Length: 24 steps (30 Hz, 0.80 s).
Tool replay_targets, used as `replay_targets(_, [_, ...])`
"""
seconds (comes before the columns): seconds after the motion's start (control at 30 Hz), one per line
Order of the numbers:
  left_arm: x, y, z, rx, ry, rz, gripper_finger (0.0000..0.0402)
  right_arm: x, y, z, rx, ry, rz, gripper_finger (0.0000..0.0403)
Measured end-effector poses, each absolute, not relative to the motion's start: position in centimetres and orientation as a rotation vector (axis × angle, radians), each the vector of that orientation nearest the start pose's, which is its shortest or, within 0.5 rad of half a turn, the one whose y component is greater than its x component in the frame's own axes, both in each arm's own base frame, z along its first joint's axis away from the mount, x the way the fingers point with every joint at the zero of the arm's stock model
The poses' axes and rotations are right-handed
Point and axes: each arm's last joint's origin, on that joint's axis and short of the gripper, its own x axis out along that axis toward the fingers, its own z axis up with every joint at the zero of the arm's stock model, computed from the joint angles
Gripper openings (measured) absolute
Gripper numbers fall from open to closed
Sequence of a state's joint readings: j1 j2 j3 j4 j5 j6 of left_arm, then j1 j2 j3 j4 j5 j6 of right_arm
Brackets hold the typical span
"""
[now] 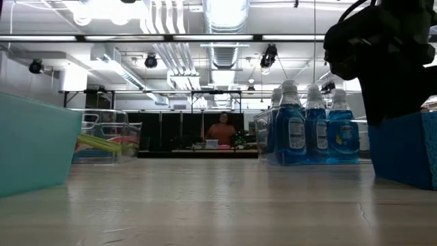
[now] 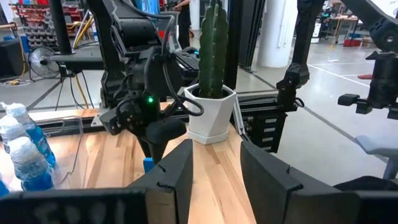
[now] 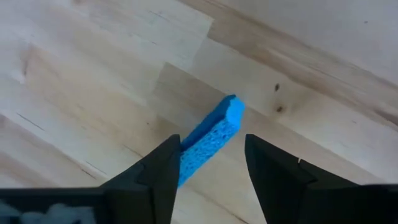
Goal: Pick & Place Kitchen Sink Supplies
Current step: Stack the blue sponge on top of the blue sponge in the green bin
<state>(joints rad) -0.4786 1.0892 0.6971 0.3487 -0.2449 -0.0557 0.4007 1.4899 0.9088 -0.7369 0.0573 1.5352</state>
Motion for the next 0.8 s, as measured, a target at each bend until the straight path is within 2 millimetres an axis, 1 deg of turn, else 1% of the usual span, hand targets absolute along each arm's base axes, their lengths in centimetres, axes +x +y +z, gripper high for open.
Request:
replay_targets(0.23, [22.1,-10.6,29.2,-0.040,0.060,-0.231,0.0126,23.9,10.0,17.8,1.032,1.176,-0.707,0.0148])
replay_targets(0.4, [22.1,-10.6,29.2,-0.040,0.060,-0.231,0.0126,23.6,9.9,17.4,1.033,1.196,-0.719,0.0121])
replay_targets(0.67, [22.1,-10.7,28.9,-0.030,0.085,-0.230,0.0126,24.4,10.0,18.3,0.938,1.123,-0.654,0.0059])
replay_targets(0.8, [22.1,-10.7,28.9,-0.030,0.085,-0.230,0.0126,25.4,10.2,19.4,0.889,1.036,-0.582,0.0034])
